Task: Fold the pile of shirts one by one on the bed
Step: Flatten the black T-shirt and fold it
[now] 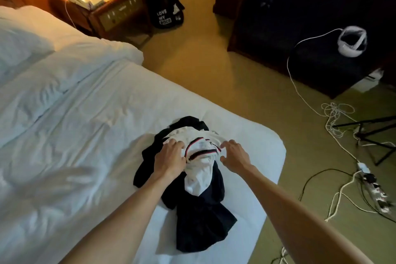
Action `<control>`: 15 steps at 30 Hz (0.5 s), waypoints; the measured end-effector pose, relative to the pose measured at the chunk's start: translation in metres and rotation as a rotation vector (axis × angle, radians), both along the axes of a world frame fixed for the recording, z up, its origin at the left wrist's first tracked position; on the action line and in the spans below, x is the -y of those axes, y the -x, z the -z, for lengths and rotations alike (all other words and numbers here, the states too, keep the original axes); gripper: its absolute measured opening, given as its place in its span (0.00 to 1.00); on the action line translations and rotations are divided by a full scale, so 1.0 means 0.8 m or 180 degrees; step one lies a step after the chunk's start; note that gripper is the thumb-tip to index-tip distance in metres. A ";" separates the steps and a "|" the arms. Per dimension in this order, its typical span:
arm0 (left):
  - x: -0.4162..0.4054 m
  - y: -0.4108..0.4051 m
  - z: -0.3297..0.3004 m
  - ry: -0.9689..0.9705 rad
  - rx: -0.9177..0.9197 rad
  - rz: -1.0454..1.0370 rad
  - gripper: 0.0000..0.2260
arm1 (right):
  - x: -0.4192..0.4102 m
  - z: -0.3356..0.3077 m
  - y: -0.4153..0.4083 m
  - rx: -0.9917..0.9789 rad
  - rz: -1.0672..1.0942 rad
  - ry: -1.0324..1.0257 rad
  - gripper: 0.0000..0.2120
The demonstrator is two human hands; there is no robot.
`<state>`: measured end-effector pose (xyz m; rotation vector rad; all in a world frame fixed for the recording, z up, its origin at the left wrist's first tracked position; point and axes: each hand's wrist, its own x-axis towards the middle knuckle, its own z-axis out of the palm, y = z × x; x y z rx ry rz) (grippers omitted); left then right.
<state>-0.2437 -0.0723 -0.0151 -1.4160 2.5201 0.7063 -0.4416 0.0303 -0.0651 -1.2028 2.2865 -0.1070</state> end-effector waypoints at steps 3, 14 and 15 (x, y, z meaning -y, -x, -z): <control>0.008 0.013 0.047 0.0064 0.0326 0.0123 0.20 | 0.019 0.053 0.011 -0.0143 -0.0154 -0.0189 0.22; 0.003 0.011 0.099 -0.0129 -0.0092 -0.0134 0.09 | 0.043 0.130 0.005 -0.0568 -0.0623 -0.0212 0.18; 0.002 0.009 0.098 -0.0104 -0.0148 -0.0290 0.07 | 0.042 0.125 0.006 -0.0633 -0.0637 -0.0129 0.16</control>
